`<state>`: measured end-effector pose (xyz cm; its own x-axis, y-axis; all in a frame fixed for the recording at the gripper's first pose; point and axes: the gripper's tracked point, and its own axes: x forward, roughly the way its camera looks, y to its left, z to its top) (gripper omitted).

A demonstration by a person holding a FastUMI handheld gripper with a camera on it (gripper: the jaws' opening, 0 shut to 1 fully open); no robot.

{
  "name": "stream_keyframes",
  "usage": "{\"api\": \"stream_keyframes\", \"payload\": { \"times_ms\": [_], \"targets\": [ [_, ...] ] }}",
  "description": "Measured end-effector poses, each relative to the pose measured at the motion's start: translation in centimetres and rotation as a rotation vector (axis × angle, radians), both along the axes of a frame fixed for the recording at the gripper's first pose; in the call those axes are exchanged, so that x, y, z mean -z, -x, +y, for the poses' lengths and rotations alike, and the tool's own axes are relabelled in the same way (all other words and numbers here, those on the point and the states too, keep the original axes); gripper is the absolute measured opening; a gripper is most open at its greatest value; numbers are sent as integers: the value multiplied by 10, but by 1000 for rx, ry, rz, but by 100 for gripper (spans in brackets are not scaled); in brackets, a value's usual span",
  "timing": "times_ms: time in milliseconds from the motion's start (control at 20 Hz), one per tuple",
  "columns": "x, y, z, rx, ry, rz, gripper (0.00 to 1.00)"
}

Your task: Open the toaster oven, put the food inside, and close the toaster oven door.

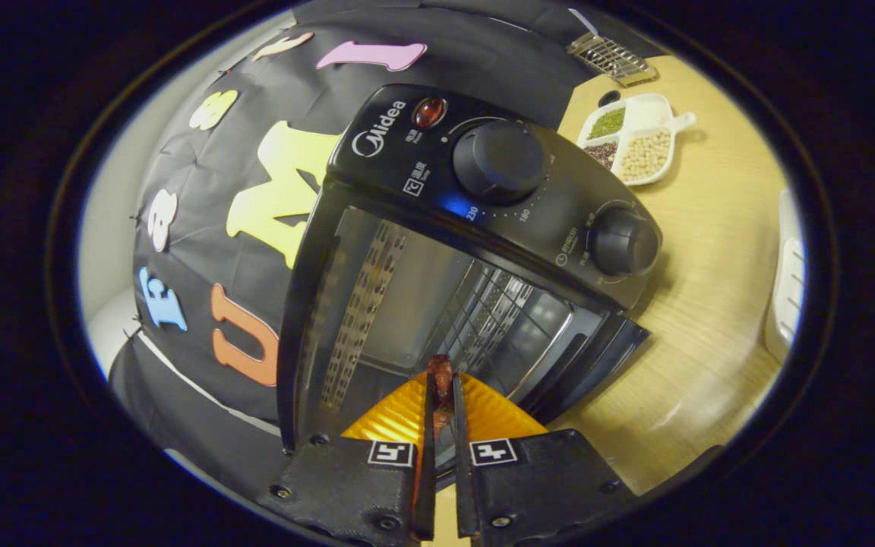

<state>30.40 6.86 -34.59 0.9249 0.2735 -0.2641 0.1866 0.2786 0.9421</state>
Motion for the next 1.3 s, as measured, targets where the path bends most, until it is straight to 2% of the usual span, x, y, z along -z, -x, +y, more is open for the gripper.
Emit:
{"api": "stream_keyframes", "payload": {
  "times_ms": [150, 300, 500, 550, 750, 800, 850, 1000, 1200, 1300],
  "targets": [
    [5, 0, -1, 1, 56, 20, 17],
    [8, 0, -10, 2, 224, 39, 22],
    [-2, 1, -25, 56, 437, 12, 34],
    [-4, 6, -25, 55, 471, 6, 41],
    [-18, 21, -21, 57, 583, -23, 48],
    [-17, 26, -21, 57, 604, -14, 55],
    [-17, 32, -18, 53, 617, -8, 62],
    [-21, 50, -10, 27, 681, -19, 66],
    [-27, 81, 11, -81, 714, -25, 82],
    [-24, 95, 12, -93, 751, -20, 84]
  ]
}}
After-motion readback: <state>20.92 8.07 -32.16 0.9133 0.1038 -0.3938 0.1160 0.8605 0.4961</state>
